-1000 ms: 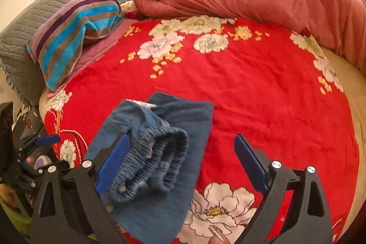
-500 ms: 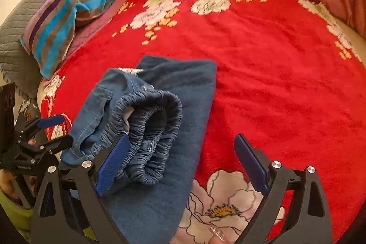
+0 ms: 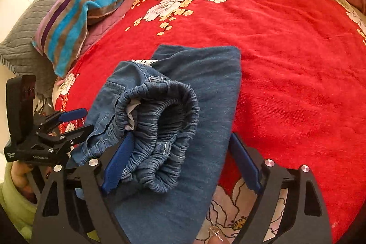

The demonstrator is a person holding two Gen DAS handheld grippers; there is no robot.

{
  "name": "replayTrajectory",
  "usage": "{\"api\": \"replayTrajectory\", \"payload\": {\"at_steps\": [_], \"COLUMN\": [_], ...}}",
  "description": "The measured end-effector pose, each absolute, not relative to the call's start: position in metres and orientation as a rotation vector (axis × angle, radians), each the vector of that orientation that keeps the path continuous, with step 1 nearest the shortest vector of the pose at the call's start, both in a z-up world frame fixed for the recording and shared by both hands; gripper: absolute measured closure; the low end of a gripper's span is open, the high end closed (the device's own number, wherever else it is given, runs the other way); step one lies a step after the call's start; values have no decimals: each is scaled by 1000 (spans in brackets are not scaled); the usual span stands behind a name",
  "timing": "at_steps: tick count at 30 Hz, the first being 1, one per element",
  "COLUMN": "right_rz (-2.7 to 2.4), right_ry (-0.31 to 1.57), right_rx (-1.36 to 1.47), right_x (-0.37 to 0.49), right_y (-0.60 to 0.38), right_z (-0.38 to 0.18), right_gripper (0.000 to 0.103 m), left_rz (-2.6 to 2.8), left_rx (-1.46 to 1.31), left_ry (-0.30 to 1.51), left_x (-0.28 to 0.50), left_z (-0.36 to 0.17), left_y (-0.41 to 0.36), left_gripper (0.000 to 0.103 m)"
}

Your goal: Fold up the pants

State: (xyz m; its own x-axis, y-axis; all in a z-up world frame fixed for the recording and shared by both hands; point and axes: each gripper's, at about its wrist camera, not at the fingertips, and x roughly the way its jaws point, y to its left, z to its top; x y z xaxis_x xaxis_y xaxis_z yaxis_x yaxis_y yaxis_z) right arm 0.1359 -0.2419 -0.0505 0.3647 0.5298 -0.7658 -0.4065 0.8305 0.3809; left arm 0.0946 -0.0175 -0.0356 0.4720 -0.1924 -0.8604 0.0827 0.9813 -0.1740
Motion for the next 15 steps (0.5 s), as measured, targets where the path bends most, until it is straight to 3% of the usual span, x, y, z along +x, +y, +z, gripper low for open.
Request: {"api": "replayTrajectory", "payload": {"at_steps": [6,11,14,15], "right_rz": [639,662,676,685], "right_ry": [1038,1033,1025,1018], "right_rx": [162,176,170,166], "right_x": [139,138,136,135], "right_y": [-246,-244,-242,-240], "right_z": [-53,-54,-52,-50], "right_gripper": [28,39,51,55], "left_rz": [-182,-215,-284,-307], "left_rx": [-131,-166,-251,-299], "left_ry": [1063,1061,1075,1084], "left_x": [98,100,102,102], "left_z": [-37,-37,-39,-40], "left_y": [-18,-21,-22,-21], "left_gripper": [11,24,52,67]}}
